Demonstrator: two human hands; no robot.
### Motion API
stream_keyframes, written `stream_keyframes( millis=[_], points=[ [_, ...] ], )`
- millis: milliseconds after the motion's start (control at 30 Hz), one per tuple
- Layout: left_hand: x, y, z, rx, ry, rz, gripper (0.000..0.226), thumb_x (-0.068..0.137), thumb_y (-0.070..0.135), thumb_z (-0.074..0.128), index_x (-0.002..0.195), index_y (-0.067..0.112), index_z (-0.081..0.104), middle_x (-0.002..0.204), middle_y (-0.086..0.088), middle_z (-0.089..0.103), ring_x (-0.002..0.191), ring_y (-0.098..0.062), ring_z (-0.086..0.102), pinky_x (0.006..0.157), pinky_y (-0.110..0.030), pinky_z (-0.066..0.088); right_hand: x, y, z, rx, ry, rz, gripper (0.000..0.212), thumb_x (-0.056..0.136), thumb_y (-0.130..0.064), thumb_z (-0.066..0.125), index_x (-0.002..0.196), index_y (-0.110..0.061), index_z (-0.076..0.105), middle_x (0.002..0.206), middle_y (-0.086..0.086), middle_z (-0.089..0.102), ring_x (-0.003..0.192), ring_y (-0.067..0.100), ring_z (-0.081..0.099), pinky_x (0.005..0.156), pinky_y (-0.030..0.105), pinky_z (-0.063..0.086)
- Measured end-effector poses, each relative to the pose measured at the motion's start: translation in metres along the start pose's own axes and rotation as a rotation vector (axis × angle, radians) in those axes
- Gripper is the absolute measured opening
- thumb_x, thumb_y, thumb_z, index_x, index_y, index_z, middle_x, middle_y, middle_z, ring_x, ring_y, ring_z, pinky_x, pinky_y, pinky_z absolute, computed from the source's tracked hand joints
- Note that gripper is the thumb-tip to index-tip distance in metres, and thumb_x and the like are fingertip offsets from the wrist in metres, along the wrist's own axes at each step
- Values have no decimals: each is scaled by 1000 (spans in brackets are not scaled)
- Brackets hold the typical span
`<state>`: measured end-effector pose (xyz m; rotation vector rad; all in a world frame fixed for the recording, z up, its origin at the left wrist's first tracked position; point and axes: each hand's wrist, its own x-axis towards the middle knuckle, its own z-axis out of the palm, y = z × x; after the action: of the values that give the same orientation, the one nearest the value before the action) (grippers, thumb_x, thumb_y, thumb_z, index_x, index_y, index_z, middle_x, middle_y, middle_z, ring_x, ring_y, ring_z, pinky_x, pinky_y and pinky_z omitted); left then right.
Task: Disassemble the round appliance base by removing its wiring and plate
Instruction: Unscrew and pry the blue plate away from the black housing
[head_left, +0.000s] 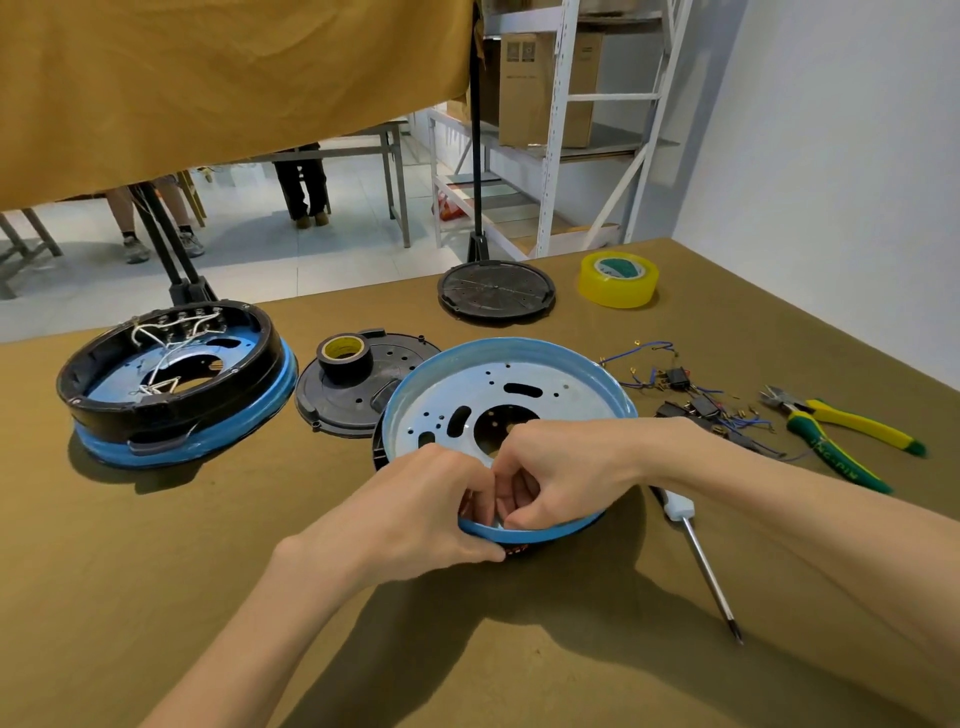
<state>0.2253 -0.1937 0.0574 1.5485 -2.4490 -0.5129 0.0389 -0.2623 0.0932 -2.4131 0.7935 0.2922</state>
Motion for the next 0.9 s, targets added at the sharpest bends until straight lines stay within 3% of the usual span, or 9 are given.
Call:
stream_keyframes(
  millis=[133,233,367,567,800,900],
  points=[
    [-2,4,0,35,19,14,25,80,55,80,78,39,61,79,21,61,77,4,60,63,-10,48,-1,4,-5,62,-9,-45,6,91,-17,72,90,-12,75,73,-5,65,63,5,56,59,15,45],
    [-7,5,-5,43,-16,-4,20,82,54,79,82,41,64,81,22,62,77,4,61,65,-9,48,-5,10,-4,139,39,-94,12,87,-18,80,99,-19,81,82,6,65,68,14,56,60,19,44],
    [-14,0,-19,-21,-64,-51,11,87,43,79,96,39,76,90,23,67,88,6,62,74,-12,55,-8,14,3,152,71,-154,14,88,-18,80,102,-18,83,87,14,66,70,2,52,60,15,41],
    [-14,4,-20,-9,-65,-64,14,90,37,77,103,37,77,94,23,67,84,5,63,70,-8,51,-6,9,1,143,66,-124,9,90,-20,78,96,-16,82,85,7,69,70,15,55,61,21,44],
    [-14,3,-22,43,-67,-69,16,89,44,76,104,38,75,90,25,61,80,4,60,60,-7,44,-9,1,3,-36,29,-101,7,99,-23,65,98,-21,71,93,-8,65,76,-5,55,68,9,43],
    [-13,4,-18,123,-33,-35,14,91,43,74,104,38,74,93,23,61,85,-3,60,67,-10,44,-8,1,4,-92,39,-82,7,100,-27,63,99,-24,69,88,-14,61,75,-8,54,67,7,41]
  ],
)
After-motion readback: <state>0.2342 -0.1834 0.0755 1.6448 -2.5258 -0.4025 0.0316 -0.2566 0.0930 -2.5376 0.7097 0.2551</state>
